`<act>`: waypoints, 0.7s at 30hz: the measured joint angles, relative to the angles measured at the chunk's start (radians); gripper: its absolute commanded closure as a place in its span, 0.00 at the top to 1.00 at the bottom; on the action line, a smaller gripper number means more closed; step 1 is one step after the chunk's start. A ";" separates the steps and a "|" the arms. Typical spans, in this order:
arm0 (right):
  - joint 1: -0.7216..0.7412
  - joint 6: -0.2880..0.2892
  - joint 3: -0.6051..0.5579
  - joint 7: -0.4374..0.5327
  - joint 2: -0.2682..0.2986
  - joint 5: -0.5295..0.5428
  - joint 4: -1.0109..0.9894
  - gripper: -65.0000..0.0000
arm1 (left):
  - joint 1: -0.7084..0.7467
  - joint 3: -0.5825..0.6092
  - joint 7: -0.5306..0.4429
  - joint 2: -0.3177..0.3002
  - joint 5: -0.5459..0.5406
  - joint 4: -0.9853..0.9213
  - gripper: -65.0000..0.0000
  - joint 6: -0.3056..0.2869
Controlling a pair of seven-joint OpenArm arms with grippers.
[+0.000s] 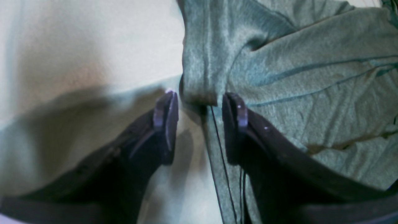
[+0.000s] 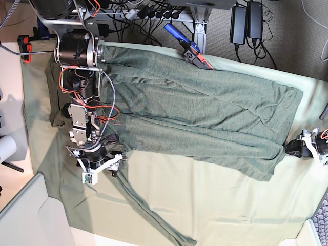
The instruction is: Fold the T-shirt properly
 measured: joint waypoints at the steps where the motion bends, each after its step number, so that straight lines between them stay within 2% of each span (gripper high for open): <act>1: 0.000 0.000 0.000 0.000 -0.006 -0.005 -0.002 0.57 | 0.000 0.000 0.000 0.000 0.000 0.000 0.42 0.000; 8: 0.001 0.000 0.000 0.014 -0.035 -0.037 -0.040 0.56 | 0.000 0.000 0.000 0.000 -0.006 0.000 0.42 0.000; 9: 0.000 0.000 0.000 0.014 -0.035 -0.037 -0.042 0.51 | 0.000 0.000 0.000 0.000 -0.007 0.000 0.42 0.000; 13: -0.013 0.000 0.000 0.024 -0.029 -0.040 -0.042 0.16 | 0.000 0.000 0.000 0.000 -0.008 0.000 0.42 0.000; 15: -0.024 0.000 0.000 0.043 -0.027 -0.033 -0.042 0.05 | 0.000 0.000 -0.001 0.000 -0.006 0.000 0.42 0.000; 17: -0.027 0.000 0.000 0.042 -0.027 -0.033 -0.039 0.00 | 0.000 0.000 -0.001 0.000 -0.007 0.000 0.42 0.000; 21: -0.040 0.000 0.000 0.036 -0.024 -0.034 -0.014 0.00 | 0.000 0.000 -0.007 0.000 -0.006 0.000 0.42 0.000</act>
